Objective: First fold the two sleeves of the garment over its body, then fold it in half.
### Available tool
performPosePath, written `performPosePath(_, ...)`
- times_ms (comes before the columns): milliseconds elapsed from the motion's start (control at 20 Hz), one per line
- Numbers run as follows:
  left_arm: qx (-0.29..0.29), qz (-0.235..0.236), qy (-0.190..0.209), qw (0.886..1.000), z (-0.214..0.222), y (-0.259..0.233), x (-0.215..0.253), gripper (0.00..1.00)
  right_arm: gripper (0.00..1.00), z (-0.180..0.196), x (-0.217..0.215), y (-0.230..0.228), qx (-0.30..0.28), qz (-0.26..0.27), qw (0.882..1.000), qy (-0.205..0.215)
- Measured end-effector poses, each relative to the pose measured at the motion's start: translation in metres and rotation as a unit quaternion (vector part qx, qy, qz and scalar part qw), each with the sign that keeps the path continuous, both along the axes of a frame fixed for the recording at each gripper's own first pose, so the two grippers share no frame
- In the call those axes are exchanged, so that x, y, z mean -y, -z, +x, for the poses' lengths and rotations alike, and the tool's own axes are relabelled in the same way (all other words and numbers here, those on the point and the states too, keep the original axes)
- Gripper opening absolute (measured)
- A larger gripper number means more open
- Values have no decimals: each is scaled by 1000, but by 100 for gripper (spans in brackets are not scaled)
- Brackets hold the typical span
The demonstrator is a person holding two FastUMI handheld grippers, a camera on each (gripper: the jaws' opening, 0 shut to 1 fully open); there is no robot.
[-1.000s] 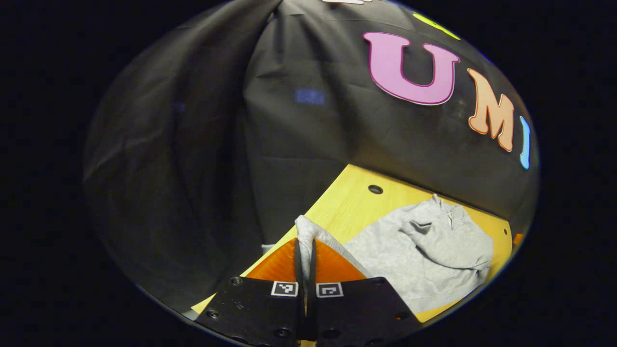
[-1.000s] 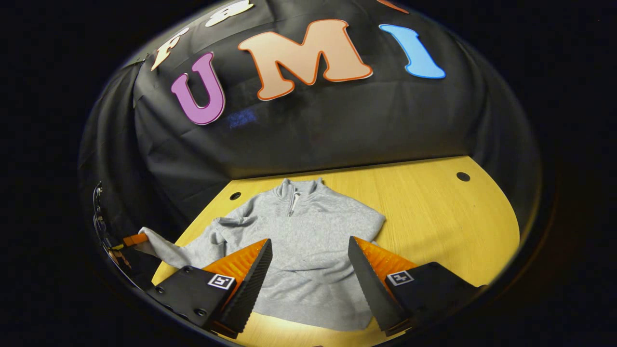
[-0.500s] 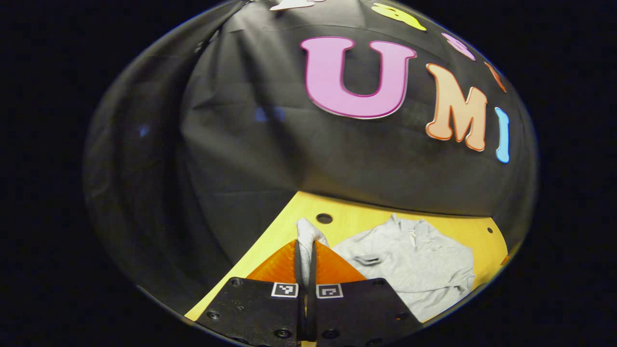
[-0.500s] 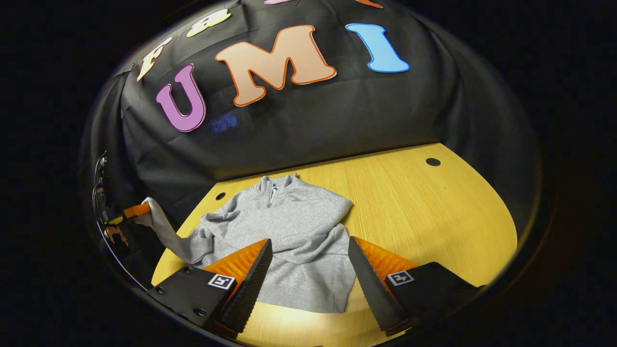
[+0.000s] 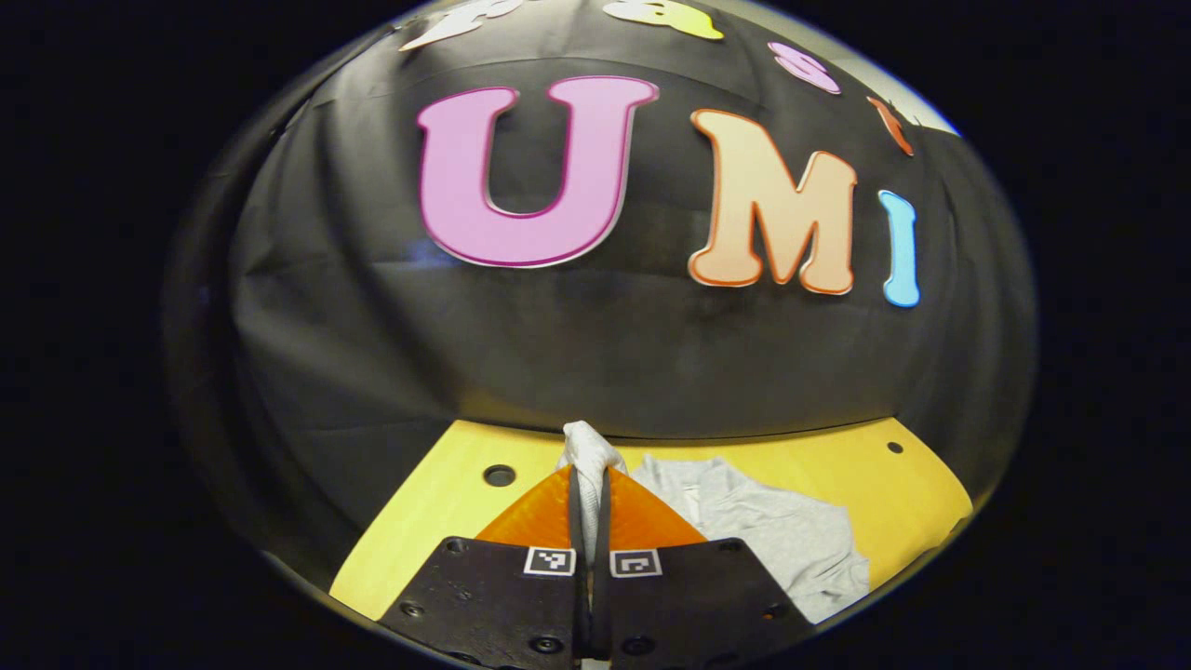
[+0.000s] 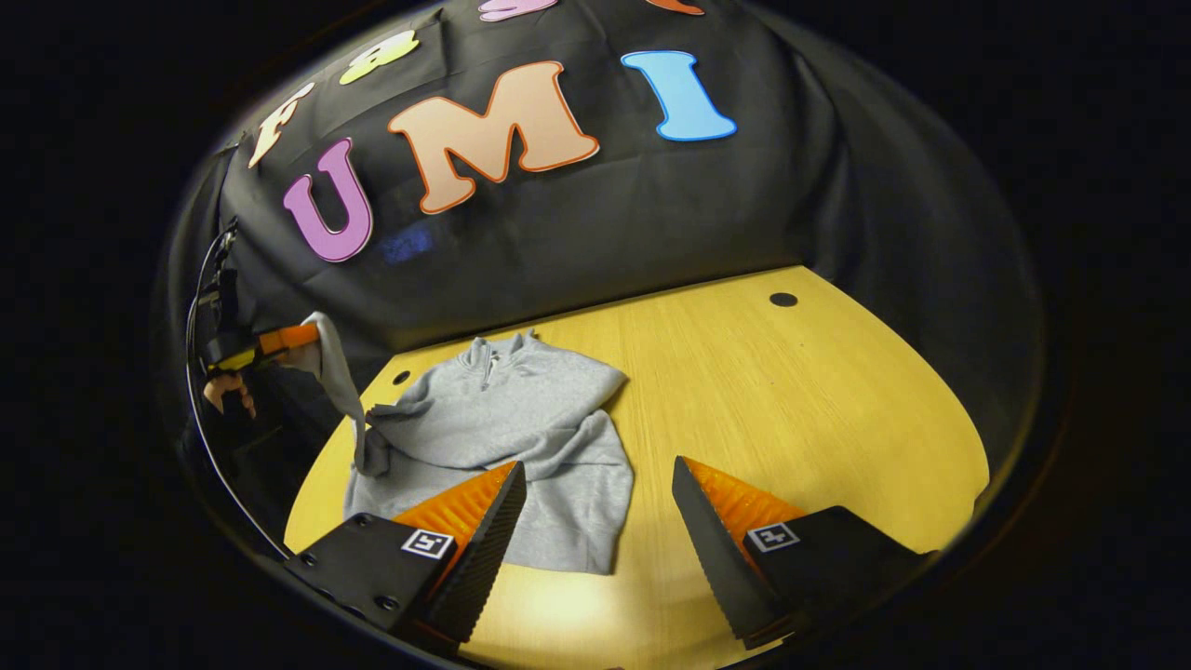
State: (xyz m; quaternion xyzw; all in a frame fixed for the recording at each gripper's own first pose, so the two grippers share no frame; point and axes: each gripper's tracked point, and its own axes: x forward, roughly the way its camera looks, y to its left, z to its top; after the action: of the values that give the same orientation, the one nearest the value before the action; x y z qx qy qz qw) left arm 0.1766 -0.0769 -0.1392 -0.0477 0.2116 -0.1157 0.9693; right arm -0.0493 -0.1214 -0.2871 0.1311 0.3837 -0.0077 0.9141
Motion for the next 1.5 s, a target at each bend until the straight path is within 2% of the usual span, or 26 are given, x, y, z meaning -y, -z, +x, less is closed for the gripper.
performPosePath(50, -2, -2, 10, 1000, 1, -1, 15, 0, 94, -2, 5, -1, -1, 1, 1000, 5)
performPosePath(200, -6, -10, 38, 999, 2, 1, 60, 0, 98, -10, 20, -2, -3, 2, 1000, 15)
performPosePath(300, -10, -8, 56, 998, 0, 4, 88, 0, 98, -14, 30, -6, -4, -3, 1000, 15)
performPosePath(350, -12, -9, 67, 998, -1, 5, 102, 2, 94, -16, 36, -7, -4, -6, 1000, 14)
performPosePath(400, -15, -13, 79, 997, -3, 6, 118, 0, 98, -18, 40, -7, -5, -8, 1000, 14)
performPosePath(450, -19, -14, 89, 996, -7, 8, 131, 0, 94, -22, 43, -6, -8, -8, 1000, 15)
performPosePath(600, -28, -14, 114, 993, -14, 16, 168, 0, 94, -35, 57, -3, -15, -9, 1000, 19)
performPosePath(650, -32, -13, 122, 992, -16, 18, 180, 0, 98, -38, 62, -3, -16, -10, 1000, 22)
performPosePath(750, -41, -6, 135, 990, -22, 27, 200, 0, 94, -45, 70, -3, -19, -11, 999, 28)
performPosePath(1100, -77, 31, 181, 980, -51, 75, 252, 0, 94, -62, 92, -2, -25, -13, 999, 41)
performPosePath(1150, -84, 37, 185, 978, -54, 84, 257, 0, 99, -64, 92, -1, -25, -12, 999, 42)
performPosePath(1200, -93, 41, 188, 977, -56, 93, 261, 0, 94, -65, 93, 0, -27, -11, 999, 43)
performPosePath(1350, -112, 51, 189, 974, -64, 113, 269, 0, 95, -65, 89, 2, -28, -9, 999, 39)
performPosePath(1400, -118, 53, 191, 973, -66, 117, 270, 0, 99, -65, 87, 1, -27, -9, 999, 36)
performPosePath(1500, -130, 53, 200, 970, -72, 124, 274, 2, 94, -64, 83, 2, -28, -9, 999, 30)
